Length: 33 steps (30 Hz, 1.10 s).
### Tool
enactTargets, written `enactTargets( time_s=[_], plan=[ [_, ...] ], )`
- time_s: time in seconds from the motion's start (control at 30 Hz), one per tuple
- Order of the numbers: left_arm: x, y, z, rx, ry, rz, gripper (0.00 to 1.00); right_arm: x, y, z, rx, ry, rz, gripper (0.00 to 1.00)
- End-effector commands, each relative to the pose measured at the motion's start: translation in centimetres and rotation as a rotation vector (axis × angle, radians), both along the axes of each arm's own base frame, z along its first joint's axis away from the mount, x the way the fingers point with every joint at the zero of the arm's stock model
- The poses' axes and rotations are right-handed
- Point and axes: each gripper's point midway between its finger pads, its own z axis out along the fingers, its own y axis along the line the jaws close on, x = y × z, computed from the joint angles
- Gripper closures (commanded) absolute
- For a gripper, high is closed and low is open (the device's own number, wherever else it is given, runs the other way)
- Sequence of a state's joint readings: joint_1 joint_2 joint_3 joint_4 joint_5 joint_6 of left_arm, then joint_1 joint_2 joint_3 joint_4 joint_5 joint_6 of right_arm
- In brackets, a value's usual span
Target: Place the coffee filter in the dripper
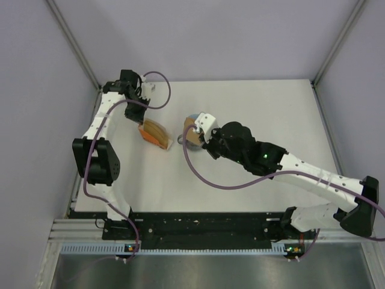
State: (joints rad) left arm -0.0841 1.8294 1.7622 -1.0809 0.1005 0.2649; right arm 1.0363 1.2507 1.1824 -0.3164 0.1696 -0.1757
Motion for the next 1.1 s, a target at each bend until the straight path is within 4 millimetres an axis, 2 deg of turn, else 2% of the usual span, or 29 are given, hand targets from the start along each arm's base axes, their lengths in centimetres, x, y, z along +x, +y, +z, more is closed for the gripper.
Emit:
enactTargets(
  time_s=[0.0,0.17,0.33,0.43,0.67,0.87,1.0,1.07],
  plan=[
    [1.5,1.1,0.6,0.043,-0.009,0.006,1.00,0.5,-1.6,1.1,0.013,-0.034,-0.048,1.00],
    [2.2,0.8,-0.7,0.030,0.025,-0.003,0.99,0.7,-1.7,0.6,-0.008,-0.032,-0.057,1.00],
    [1.9,0.5,-0.9,0.012,0.031,-0.010,0.72,0.8,-1.8,0.4,-0.019,-0.028,-0.058,1.00],
    [1.9,0.3,-0.1,0.002,0.010,-0.017,0.63,0.8,-1.8,0.4,-0.021,-0.031,-0.058,1.00],
    [1.6,-0.7,3.0,-0.057,-0.060,-0.046,0.40,0.7,-1.8,-0.1,-0.059,-0.052,-0.023,1.00],
    [0.6,-2.2,6.6,-0.140,-0.137,-0.086,0.32,0.2,-2.0,0.5,-0.130,-0.154,0.081,1.00],
    [-1.1,-4.4,9.9,-0.260,-0.200,-0.164,0.27,-0.3,-1.9,0.5,-0.195,-0.231,0.155,1.00],
    [-2.8,-6.7,12.1,-0.387,-0.222,-0.241,0.23,-0.6,-1.8,0.4,-0.249,-0.287,0.200,1.00]
  ],
)
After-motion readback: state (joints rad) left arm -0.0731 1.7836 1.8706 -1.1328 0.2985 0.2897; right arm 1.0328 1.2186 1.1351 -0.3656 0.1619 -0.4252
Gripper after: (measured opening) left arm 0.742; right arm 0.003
